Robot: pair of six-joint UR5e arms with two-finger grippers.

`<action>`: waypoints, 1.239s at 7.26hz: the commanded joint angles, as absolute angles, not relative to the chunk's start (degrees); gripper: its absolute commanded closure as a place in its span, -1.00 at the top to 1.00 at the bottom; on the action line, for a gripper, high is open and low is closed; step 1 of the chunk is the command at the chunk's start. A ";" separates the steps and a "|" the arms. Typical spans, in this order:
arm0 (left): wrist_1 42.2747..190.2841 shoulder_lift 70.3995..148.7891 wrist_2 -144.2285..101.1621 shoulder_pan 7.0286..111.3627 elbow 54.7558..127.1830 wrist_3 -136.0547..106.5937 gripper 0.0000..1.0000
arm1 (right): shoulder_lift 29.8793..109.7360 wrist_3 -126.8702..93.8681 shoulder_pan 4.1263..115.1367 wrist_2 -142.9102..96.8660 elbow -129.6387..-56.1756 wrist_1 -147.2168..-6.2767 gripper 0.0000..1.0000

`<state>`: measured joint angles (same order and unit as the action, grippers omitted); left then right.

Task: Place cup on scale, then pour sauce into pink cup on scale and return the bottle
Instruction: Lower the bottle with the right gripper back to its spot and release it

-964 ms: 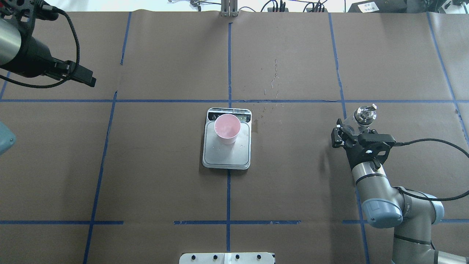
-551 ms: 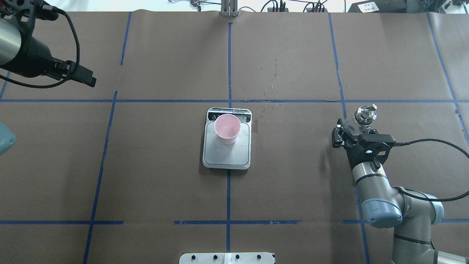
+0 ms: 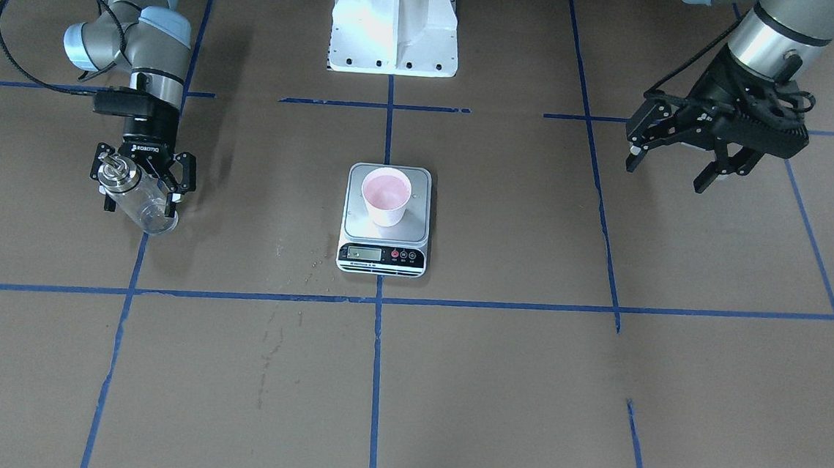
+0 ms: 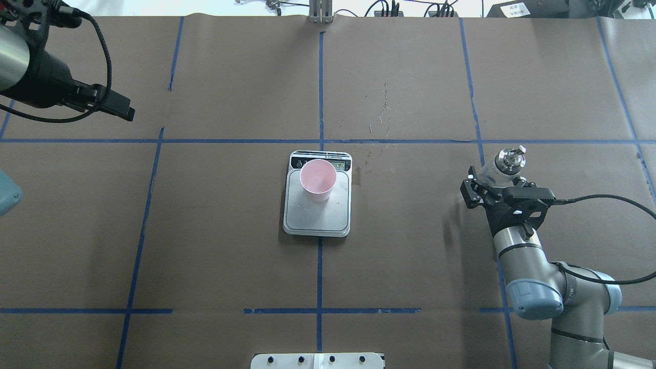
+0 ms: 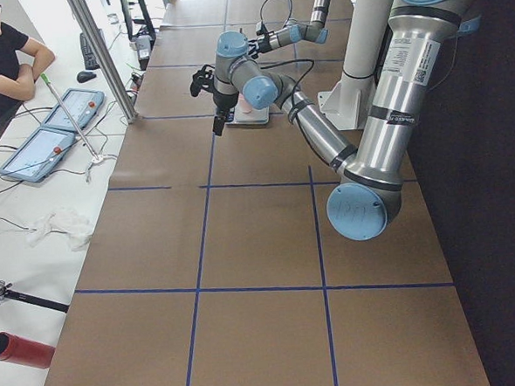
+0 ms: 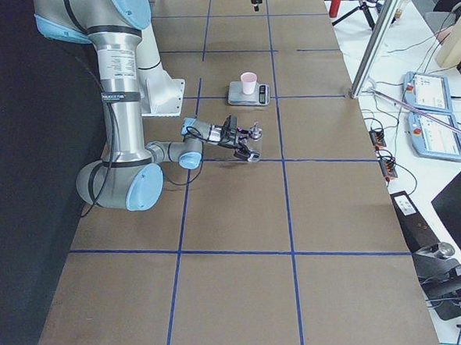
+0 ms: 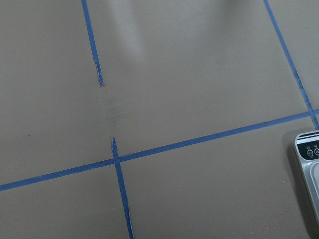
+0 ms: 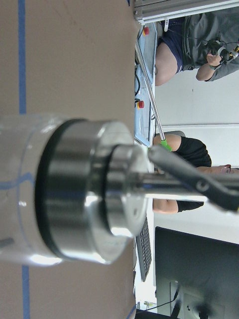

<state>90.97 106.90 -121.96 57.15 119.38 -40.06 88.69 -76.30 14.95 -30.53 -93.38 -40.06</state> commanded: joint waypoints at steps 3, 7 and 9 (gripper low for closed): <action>90.97 106.96 -121.99 57.13 119.62 -41.04 1.00 | 93.40 -76.90 9.24 -25.32 -93.51 -32.72 1.00; 90.88 106.79 -123.05 57.22 121.02 -42.19 1.00 | 95.62 -76.99 1.78 -19.36 -94.92 -32.43 1.00; 90.79 106.70 -123.05 57.30 121.11 -42.19 1.00 | 102.61 -76.64 -2.97 -18.20 -94.92 -20.99 1.00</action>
